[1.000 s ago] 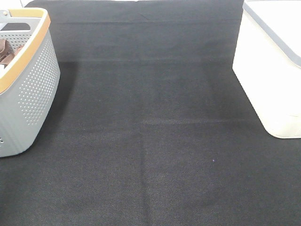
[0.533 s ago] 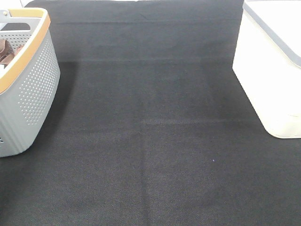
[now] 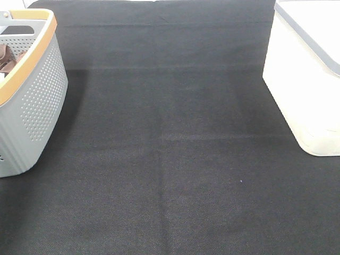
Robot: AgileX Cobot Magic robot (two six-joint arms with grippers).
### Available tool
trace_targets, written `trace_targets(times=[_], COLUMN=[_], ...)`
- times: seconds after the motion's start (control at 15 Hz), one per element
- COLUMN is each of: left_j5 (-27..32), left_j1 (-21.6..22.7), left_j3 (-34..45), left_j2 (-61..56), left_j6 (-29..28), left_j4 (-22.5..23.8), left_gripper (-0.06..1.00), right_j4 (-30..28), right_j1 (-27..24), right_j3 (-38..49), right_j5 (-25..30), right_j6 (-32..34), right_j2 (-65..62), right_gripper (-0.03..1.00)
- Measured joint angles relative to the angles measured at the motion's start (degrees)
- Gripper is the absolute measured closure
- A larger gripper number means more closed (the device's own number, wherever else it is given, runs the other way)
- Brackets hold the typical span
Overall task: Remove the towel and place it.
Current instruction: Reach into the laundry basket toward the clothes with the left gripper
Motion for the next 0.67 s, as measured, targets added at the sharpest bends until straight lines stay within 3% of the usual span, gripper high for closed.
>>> trace_targets(times=[0.2,0.33,0.53,0.67], left_j5=[6.99,9.8,14.04,18.96], left_j1=[1.15,4.41,10.49,15.58], left_j3=[-8.19,-13.12,-20.68,-26.7], left_j2=[6.99,10.66,16.16,21.83], left_j6=[0.0,0.0,7.28,15.53], left_j4=[-0.46,-2.46,-14.21,-27.85], left_gripper=[0.21,0.21,0.21,0.21], right_j4=[0.0,0.0,0.0,0.0], right_j1=[0.0,0.0,0.0,0.0], right_j3=[0.0,0.0,0.0,0.0], right_j5=[0.0,0.0,0.0,0.0], right_j6=[0.0,0.0,0.0,0.0], right_j2=[0.0,0.0,0.0,0.0], right_gripper=[0.23,0.23,0.23,0.23])
